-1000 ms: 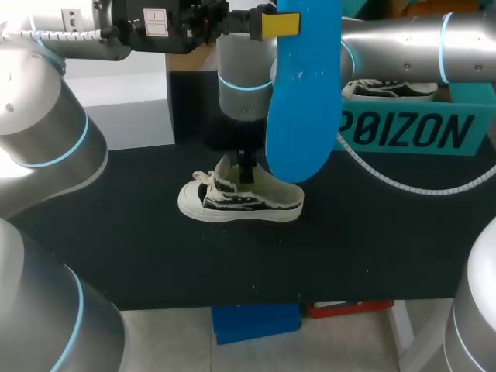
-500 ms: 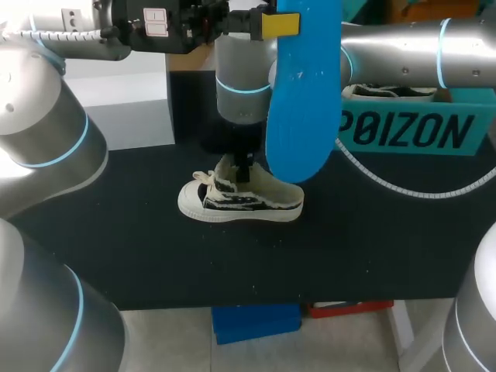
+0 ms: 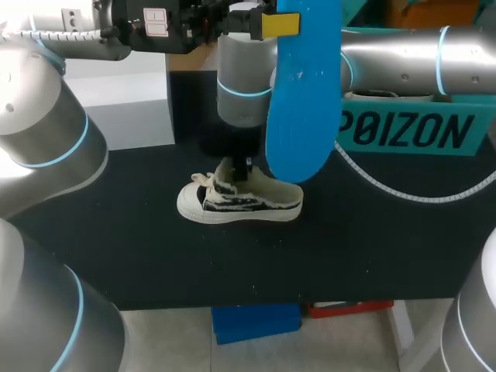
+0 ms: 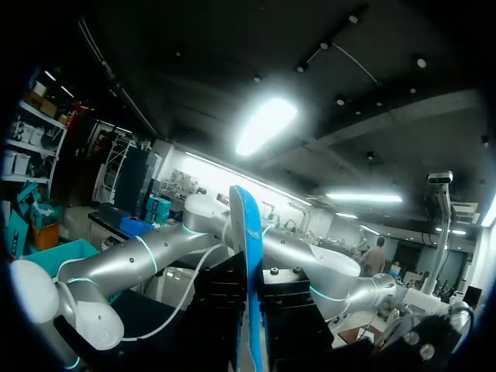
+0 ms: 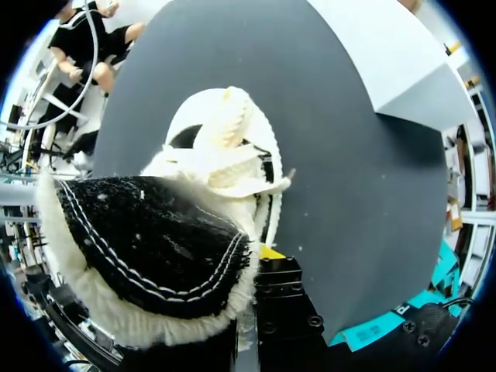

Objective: Take the shoe out of the shoebox, open the shoe tongue, remove and reinsert the insole, then place the shoe into the shoebox

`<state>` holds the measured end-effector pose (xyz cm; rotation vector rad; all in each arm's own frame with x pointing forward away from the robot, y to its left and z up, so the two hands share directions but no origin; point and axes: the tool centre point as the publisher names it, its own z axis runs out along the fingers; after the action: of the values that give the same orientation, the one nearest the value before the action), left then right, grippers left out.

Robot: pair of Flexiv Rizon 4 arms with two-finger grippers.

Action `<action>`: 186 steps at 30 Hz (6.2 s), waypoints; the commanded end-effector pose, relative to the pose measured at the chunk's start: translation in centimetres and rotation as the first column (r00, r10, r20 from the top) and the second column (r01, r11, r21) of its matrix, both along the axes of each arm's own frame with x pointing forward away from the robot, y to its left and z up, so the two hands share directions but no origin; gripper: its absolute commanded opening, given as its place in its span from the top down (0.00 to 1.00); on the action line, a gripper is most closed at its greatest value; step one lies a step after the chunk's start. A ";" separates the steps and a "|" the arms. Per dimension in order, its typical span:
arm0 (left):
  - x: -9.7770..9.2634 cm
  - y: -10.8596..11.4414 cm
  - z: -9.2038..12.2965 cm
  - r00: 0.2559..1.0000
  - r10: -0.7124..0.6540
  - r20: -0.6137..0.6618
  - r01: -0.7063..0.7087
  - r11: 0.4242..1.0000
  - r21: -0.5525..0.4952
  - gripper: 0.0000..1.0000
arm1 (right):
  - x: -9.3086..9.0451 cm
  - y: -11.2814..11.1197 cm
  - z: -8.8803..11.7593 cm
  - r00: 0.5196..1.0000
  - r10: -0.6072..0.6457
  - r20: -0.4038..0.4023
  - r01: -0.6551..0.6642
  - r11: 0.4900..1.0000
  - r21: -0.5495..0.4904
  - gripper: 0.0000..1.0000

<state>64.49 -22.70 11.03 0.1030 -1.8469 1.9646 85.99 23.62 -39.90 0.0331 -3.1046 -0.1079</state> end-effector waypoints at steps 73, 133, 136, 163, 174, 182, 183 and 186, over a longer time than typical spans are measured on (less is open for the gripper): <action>-0.1 -0.1 0.0 1.000 0.003 -0.001 -0.003 1.000 0.003 1.00 | -0.4 -4.9 7.5 -0.021 -0.992 0.125 0.995 -0.033 -0.093 1.00; -0.1 -0.1 0.0 1.000 0.003 -0.001 -0.003 1.000 0.003 1.00 | 0.9 -6.6 7.6 -0.029 -0.947 -0.319 0.999 -0.036 0.018 0.00; -0.1 -0.1 0.0 1.000 0.003 -0.001 -0.003 1.000 0.003 1.00 | 0.5 -6.1 9.0 0.049 -0.920 -0.388 0.999 0.043 0.026 0.00; -0.1 -0.1 0.0 1.000 0.003 -0.001 -0.003 1.000 0.003 1.00 | -1.6 -7.8 11.5 0.020 -0.806 -0.591 0.997 -0.027 0.071 0.00; -0.1 -0.1 0.0 1.000 0.003 -0.001 -0.003 1.000 0.003 1.00 | -2.2 -8.8 14.1 0.016 -0.683 -0.730 0.993 -0.075 0.092 0.00; -0.1 -0.1 0.0 1.000 0.003 -0.001 -0.003 1.000 0.003 1.00 | -2.3 -8.6 14.9 0.033 -0.532 -0.846 0.990 -0.096 0.099 0.00; -0.1 -0.1 0.0 1.000 0.003 -0.001 -0.003 1.000 0.003 1.00 | -2.3 -8.6 15.1 0.035 -0.513 -0.858 0.990 -0.100 0.100 0.00; -0.1 -0.1 0.0 1.000 0.003 -0.001 -0.003 1.000 0.003 1.00 | -2.2 -8.6 15.5 0.055 -0.439 -0.897 0.989 -0.102 0.111 0.00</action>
<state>64.49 -22.70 11.03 0.1029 -1.8469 1.9646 84.12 15.24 -24.07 -1.7670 -1.6407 -1.0726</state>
